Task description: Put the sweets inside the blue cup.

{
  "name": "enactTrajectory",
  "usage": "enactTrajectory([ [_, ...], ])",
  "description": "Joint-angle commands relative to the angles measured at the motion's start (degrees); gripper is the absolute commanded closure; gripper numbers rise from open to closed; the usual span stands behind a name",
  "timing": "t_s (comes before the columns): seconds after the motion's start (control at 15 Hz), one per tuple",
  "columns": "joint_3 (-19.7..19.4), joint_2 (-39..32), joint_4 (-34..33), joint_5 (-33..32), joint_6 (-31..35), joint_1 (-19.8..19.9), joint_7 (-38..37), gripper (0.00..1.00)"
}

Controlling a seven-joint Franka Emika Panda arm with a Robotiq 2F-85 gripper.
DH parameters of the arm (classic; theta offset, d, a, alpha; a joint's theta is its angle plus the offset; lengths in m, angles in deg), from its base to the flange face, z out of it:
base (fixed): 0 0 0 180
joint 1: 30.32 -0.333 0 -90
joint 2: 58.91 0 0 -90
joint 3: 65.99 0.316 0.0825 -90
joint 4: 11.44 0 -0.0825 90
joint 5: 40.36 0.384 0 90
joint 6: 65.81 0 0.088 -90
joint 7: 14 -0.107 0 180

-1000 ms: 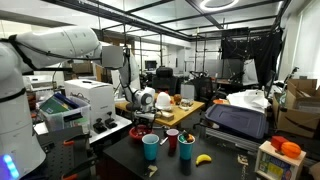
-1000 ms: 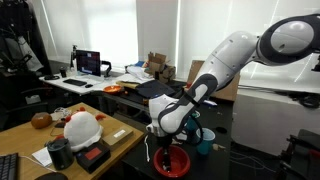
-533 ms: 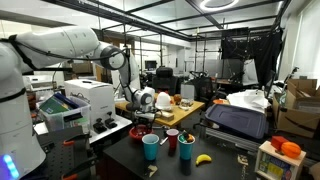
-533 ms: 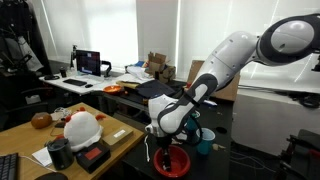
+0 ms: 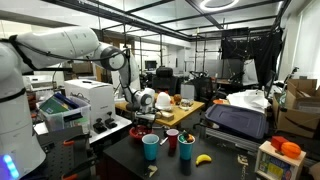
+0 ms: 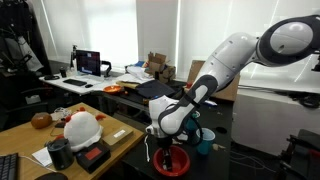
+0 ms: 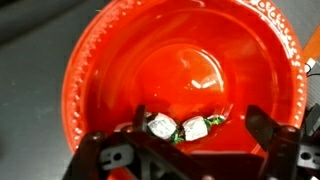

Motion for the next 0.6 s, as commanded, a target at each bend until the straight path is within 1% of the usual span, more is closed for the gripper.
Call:
enactTrajectory([
  [0.0, 0.1, -0.8, -1.3, -0.2, 0.2, 0.3, 1.8, 0.12],
  [0.07, 0.1, -0.7, -1.2, -0.3, 0.4, 0.3, 2.0, 0.26],
  [0.13, 0.0, -0.6, -0.9, -0.3, 0.6, 0.4, 1.9, 0.32],
  [0.2, 0.0, -0.6, -0.6, -0.2, 0.7, 0.6, 1.9, 0.42],
  [0.33, 0.0, -0.5, -0.2, 0.0, 0.8, 0.9, 1.9, 0.56],
  [0.53, 0.2, -0.1, 0.5, 0.2, 1.1, 1.5, 1.8, 0.8],
])
